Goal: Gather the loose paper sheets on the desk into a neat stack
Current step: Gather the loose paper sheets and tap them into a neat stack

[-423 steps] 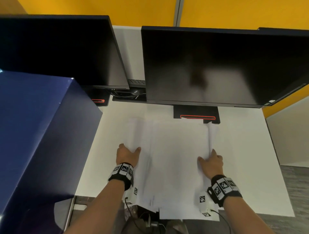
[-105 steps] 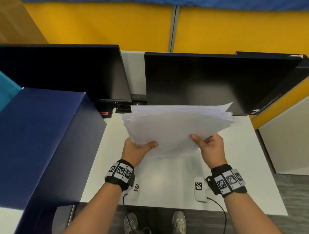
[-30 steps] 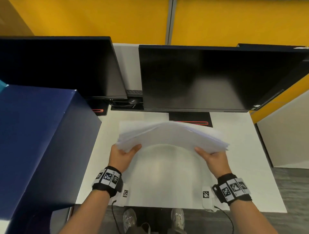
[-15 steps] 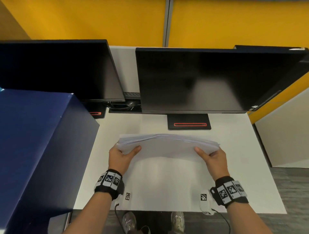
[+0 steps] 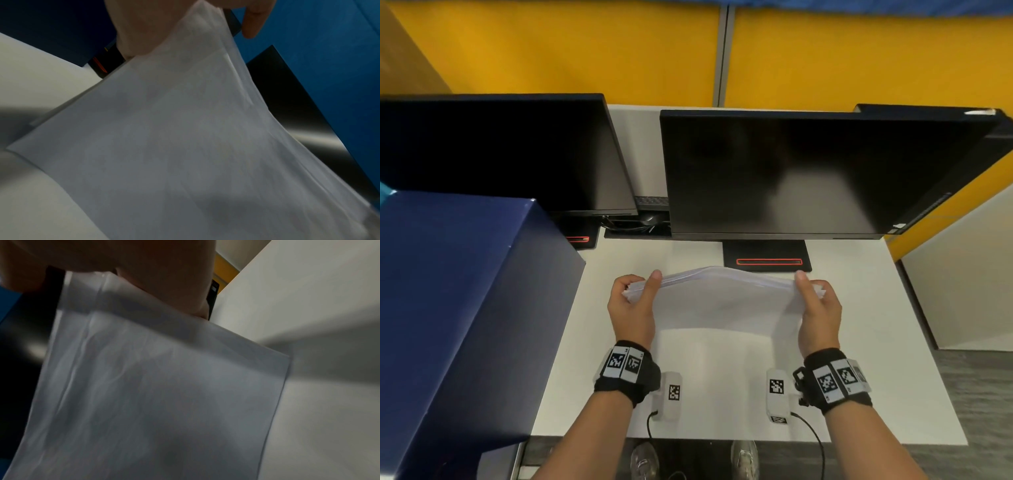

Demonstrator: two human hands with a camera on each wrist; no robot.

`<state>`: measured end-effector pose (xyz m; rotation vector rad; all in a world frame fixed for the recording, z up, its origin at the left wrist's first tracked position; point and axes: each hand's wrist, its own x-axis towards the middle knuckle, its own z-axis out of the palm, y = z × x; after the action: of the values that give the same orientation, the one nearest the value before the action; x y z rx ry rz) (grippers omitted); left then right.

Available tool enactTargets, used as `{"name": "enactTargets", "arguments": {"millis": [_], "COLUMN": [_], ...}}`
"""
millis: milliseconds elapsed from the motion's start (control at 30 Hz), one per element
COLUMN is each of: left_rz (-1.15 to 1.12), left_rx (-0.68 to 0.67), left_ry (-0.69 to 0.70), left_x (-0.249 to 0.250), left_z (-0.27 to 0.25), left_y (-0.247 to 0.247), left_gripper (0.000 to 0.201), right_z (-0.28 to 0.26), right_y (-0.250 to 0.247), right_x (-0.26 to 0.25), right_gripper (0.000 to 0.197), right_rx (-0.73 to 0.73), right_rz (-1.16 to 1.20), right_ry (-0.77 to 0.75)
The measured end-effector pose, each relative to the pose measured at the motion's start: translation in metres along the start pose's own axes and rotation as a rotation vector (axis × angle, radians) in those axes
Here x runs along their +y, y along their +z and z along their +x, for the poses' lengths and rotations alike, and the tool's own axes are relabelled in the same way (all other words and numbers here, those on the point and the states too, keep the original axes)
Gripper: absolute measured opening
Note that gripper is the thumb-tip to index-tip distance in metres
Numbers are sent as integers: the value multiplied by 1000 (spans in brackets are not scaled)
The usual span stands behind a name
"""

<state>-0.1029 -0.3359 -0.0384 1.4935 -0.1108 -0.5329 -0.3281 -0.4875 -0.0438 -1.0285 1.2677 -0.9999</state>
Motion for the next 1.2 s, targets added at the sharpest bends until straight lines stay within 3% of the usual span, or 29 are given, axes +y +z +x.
{"name": "enactTargets", "arguments": {"millis": [167, 233, 267, 333, 367, 400, 467, 533, 667, 800, 900, 967, 1033, 1133, 1200], "left_rz": [112, 98, 110, 209, 284, 372, 487, 457, 439, 516, 535, 525, 492, 501, 563], "left_rx": [83, -27, -129, -323, -368, -371, -314, -283, -266, -365, -296, -282, -323, -429, -413], "left_ry": [31, 70, 87, 68, 56, 43, 55, 86, 194, 132, 48, 120, 192, 173, 128], "left_x": [-7, -8, -7, -14, -18, -22, -25, -21, -13, -24, -26, -20, -12, -20, -24], "left_z": [6, 9, 12, 21, 25, 27, 27, 27, 28, 31, 35, 39, 38, 37, 37], "left_y": [-4, -12, -18, -30, -35, -38, -36, -30, -34, -41, -34, -35, -37, -36, -30], "left_gripper": [20, 34, 50, 85, 87, 75, 34, 20, 20, 50, 42, 33, 35, 63, 43], "right_z": [7, 8, 9, 13, 16, 17, 17, 15, 12, 15, 16, 16, 17, 18, 18], "right_y": [1, -10, -17, -32, -37, -39, -33, -27, -32, -38, -32, -30, -35, -34, -26], "right_x": [-1, 1, 2, 6, 9, 11, 12, 9, -4, 7, 11, 7, 5, 12, 17], "right_gripper": [22, 18, 20, 53, 66, 68, 49, 30, 23, 42, 17, 16, 21, 49, 39], "right_rx": [89, -47, -164, -369, -411, -404, -313, -246, -195, -359, -349, -288, -277, -350, -347], "right_rz": [23, -2, -45, -170, -233, -314, -468, -435, -370, -406, -436, -397, -340, -369, -435], "right_ry": [-43, -126, -158, -137, -101, -81, -100, -101, -210, -172, -152, -175, -183, -147, -122]}}
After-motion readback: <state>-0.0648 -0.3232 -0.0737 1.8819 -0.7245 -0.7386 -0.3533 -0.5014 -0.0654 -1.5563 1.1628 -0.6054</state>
